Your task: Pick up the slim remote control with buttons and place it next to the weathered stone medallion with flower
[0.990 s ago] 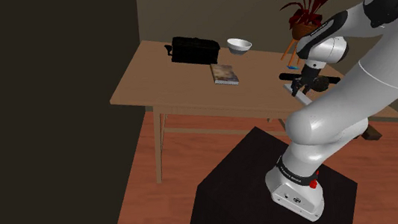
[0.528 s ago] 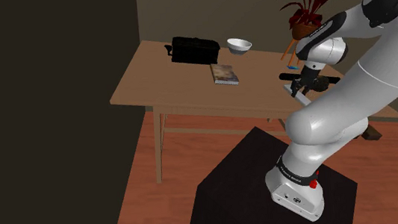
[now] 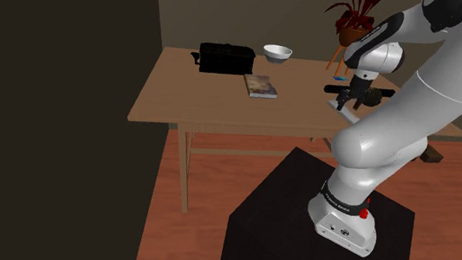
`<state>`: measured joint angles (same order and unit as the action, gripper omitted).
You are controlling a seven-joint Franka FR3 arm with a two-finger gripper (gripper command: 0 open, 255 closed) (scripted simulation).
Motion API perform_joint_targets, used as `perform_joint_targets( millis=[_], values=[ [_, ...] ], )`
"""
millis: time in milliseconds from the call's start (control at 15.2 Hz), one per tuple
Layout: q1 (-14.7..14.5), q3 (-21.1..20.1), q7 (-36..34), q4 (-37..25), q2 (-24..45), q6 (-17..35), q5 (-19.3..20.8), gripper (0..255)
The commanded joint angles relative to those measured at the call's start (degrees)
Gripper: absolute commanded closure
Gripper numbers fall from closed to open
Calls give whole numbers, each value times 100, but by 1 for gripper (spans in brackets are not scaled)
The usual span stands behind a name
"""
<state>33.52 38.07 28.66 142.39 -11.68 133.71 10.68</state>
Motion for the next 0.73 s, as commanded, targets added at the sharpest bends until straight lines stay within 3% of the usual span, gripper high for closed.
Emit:
perform_joint_targets(
  millis=[0, 132, 660],
  values=[
    [33, -85, -100, -141, -236, -356, 111, 0],
    [68, -184, -182, -315, -477, -752, 200, 0],
    [71, -187, -181, -315, -476, -752, 198, 0]
  ],
)
